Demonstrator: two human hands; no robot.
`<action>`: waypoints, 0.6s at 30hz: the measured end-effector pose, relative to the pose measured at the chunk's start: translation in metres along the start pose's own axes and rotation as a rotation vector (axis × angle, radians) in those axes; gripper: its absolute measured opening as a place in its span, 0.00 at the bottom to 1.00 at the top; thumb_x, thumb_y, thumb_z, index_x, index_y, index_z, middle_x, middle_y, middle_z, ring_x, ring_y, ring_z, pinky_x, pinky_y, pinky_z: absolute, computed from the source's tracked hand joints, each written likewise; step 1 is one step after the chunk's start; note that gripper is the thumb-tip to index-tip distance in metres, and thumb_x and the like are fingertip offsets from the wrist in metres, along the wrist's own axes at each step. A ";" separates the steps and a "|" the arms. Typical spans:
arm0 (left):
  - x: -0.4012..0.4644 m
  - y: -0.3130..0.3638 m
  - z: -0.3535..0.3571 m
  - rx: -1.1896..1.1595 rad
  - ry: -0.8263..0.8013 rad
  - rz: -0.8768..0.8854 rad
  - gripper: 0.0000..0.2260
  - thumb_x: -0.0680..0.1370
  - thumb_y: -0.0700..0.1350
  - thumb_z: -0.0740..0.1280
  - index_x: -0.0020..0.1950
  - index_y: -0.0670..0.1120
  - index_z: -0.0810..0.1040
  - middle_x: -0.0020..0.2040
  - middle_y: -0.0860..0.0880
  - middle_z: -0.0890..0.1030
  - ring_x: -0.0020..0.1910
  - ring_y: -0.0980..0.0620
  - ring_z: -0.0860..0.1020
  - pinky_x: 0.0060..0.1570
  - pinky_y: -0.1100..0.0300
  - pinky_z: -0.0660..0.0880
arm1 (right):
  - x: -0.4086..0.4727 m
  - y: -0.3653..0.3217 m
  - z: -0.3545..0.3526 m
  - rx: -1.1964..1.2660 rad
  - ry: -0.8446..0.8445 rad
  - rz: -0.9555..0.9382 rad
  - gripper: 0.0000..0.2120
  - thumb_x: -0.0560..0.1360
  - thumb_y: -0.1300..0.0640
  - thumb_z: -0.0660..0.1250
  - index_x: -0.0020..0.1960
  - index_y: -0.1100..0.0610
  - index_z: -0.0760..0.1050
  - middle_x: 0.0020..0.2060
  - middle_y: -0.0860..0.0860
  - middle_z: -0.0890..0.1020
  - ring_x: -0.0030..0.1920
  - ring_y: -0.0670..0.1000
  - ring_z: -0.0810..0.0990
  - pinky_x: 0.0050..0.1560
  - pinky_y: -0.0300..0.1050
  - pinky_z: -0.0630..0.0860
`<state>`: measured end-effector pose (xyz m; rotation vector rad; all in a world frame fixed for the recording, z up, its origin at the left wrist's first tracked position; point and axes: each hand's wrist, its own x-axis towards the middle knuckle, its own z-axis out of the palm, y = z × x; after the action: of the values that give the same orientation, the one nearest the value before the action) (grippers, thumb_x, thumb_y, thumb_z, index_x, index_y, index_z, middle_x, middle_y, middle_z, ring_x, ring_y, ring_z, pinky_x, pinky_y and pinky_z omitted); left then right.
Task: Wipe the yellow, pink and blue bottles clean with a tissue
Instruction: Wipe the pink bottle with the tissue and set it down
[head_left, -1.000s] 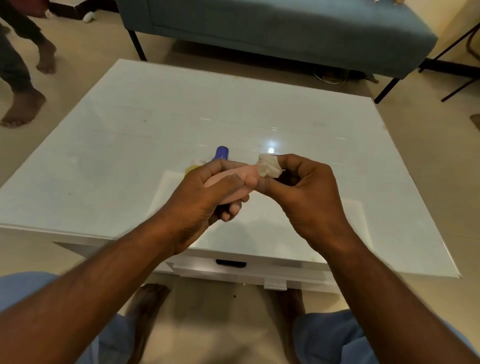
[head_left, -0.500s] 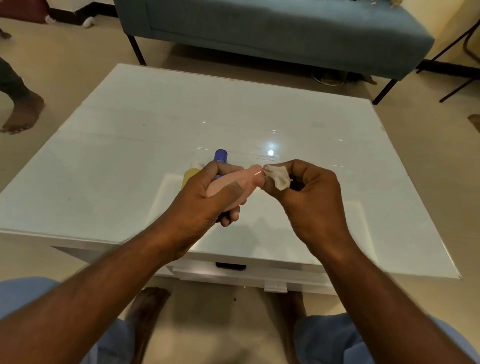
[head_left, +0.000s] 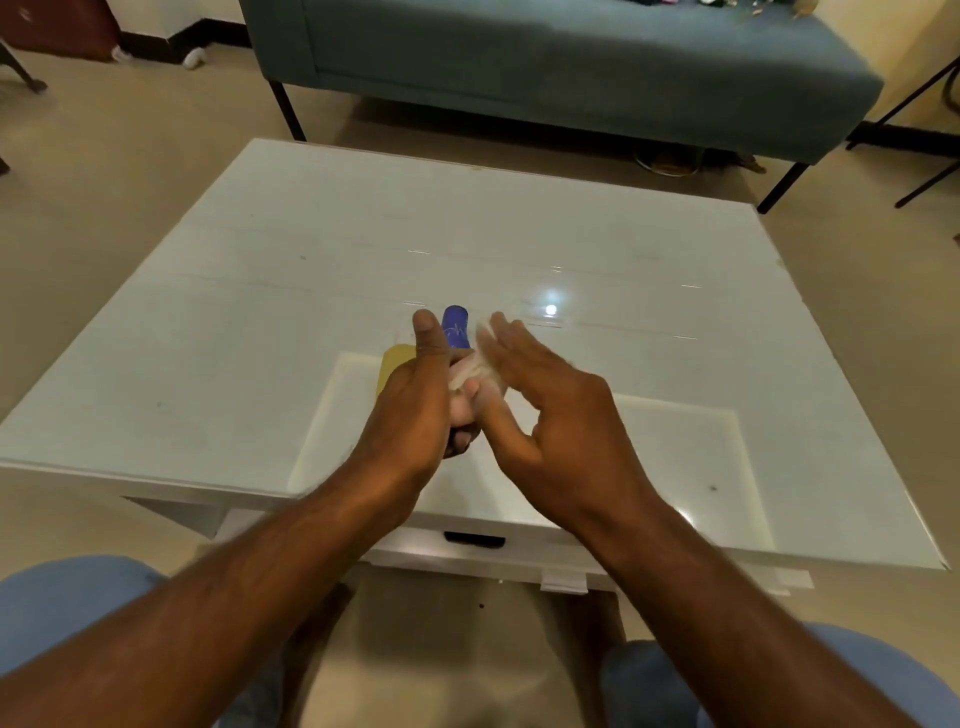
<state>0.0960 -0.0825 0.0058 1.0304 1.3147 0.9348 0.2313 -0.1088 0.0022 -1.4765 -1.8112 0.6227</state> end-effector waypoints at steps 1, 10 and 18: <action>0.002 -0.001 0.000 -0.024 0.017 -0.029 0.29 0.79 0.68 0.44 0.54 0.54 0.80 0.47 0.41 0.86 0.42 0.48 0.84 0.44 0.54 0.82 | -0.002 -0.002 0.001 0.014 -0.013 -0.028 0.23 0.82 0.53 0.68 0.76 0.48 0.73 0.76 0.44 0.72 0.79 0.42 0.66 0.76 0.52 0.71; 0.000 0.009 -0.003 -0.218 -0.027 -0.150 0.29 0.82 0.63 0.51 0.55 0.40 0.79 0.36 0.44 0.80 0.23 0.55 0.68 0.27 0.62 0.68 | 0.003 0.010 -0.009 0.107 0.291 -0.009 0.09 0.78 0.58 0.74 0.58 0.53 0.86 0.55 0.44 0.86 0.57 0.43 0.84 0.59 0.46 0.82; 0.005 0.013 -0.007 -0.002 -0.039 -0.122 0.27 0.82 0.62 0.54 0.53 0.39 0.78 0.31 0.45 0.79 0.23 0.55 0.72 0.28 0.62 0.72 | -0.003 -0.004 -0.005 0.202 0.194 0.164 0.05 0.79 0.54 0.72 0.54 0.52 0.85 0.49 0.44 0.86 0.50 0.43 0.84 0.53 0.37 0.83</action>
<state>0.0898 -0.0736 0.0172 0.9516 1.3288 0.8195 0.2328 -0.1131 0.0074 -1.5018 -1.4467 0.6953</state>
